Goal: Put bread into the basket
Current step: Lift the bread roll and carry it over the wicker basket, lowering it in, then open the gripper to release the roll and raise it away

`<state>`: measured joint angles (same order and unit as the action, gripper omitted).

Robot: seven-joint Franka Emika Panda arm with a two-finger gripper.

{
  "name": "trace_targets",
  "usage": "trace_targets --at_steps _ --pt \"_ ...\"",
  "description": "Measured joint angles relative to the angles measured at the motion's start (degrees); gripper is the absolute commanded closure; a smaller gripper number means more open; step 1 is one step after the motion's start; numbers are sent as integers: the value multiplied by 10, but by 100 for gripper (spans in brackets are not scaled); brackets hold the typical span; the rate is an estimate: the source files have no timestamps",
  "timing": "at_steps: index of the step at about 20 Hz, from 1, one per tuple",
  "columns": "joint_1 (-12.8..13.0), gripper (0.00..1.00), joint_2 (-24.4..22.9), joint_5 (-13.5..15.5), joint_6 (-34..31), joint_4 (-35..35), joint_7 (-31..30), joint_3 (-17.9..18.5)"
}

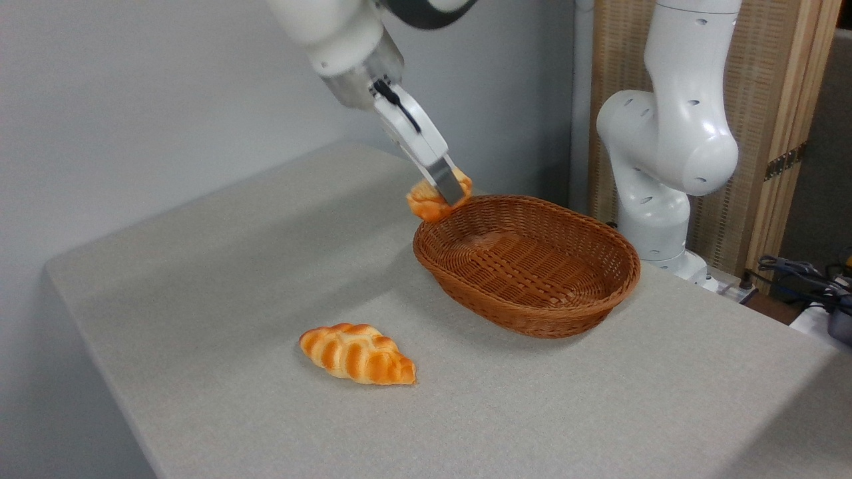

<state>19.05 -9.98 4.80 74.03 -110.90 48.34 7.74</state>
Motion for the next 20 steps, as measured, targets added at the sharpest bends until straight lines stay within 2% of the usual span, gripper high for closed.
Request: trace_targets --at_steps 4,11,16,20 --pt "1 0 5 -5 -4 -36 16 0" --pt "4 0 8 -7 2 -46 25 0" --pt "5 0 7 -37 101 -21 25 -1" --pt "2 0 6 -46 193 -1 25 4"
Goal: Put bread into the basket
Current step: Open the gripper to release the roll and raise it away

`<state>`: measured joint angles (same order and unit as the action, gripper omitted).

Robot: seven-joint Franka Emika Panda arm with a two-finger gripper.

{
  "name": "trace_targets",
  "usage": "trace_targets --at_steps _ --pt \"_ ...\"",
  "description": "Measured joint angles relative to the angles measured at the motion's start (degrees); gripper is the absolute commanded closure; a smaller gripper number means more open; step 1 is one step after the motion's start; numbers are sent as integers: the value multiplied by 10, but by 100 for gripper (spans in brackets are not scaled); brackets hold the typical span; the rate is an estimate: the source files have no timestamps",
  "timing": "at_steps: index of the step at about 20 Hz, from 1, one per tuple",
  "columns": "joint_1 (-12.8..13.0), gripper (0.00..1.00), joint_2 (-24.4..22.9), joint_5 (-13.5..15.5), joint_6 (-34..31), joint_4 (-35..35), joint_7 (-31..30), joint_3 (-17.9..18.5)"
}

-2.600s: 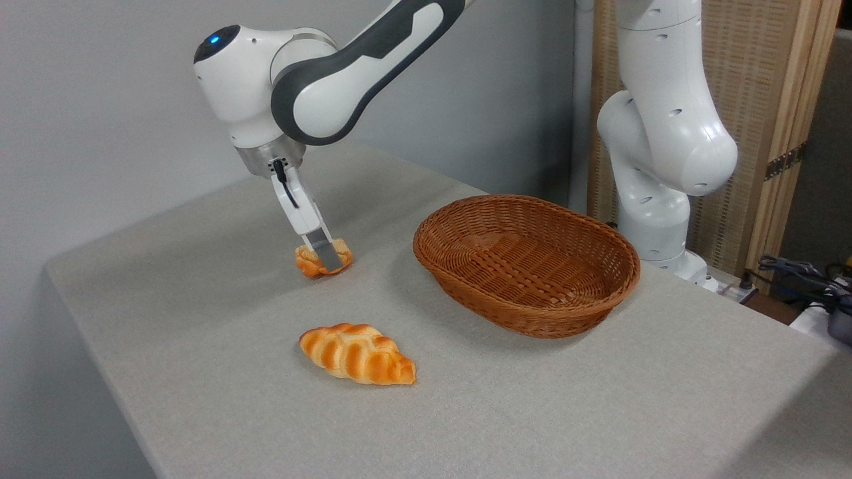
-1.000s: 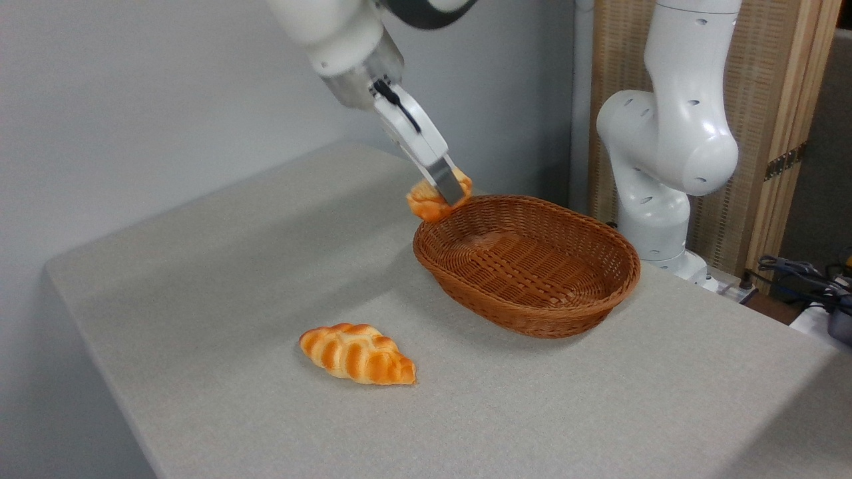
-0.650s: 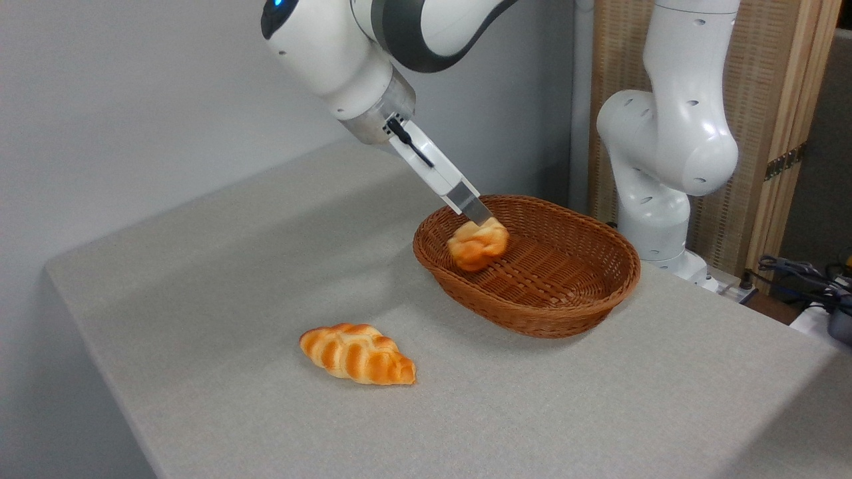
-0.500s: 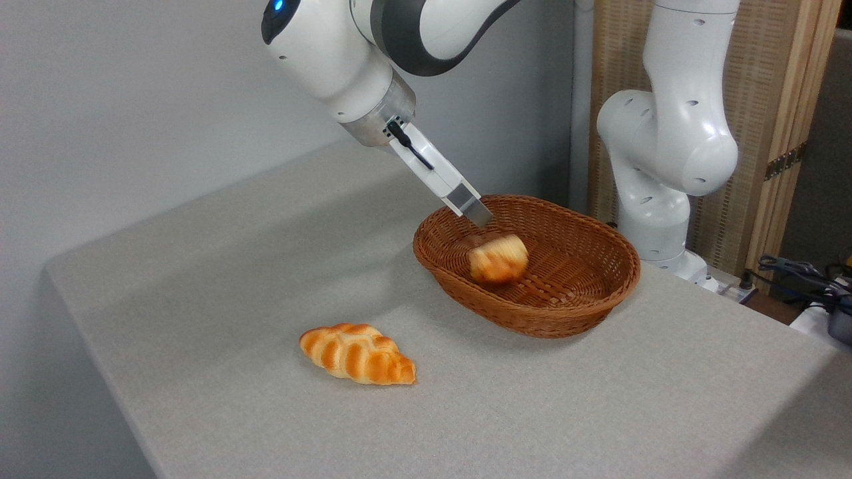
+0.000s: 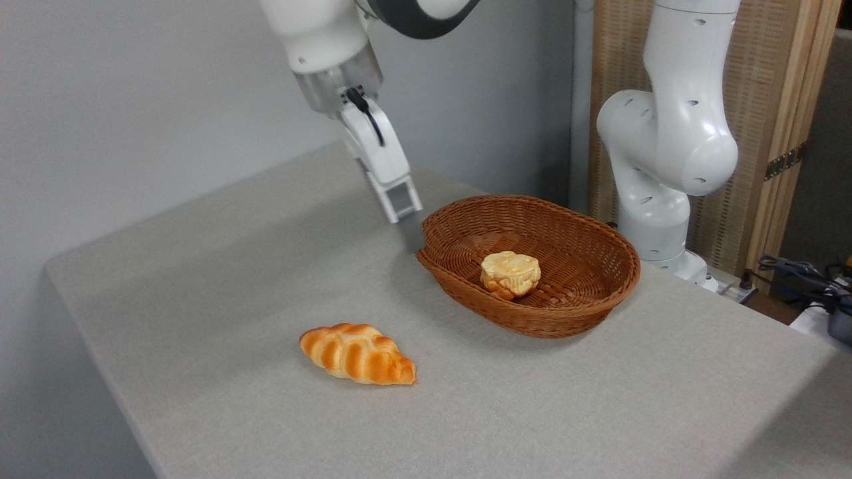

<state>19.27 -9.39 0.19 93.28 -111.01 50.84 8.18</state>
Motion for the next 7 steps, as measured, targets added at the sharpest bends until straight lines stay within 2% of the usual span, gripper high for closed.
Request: trace_targets --at_steps 4,7 --pt "-3 0 3 0 93 4 -13 26" --pt "-3 0 13 0 125 9 -69 34"
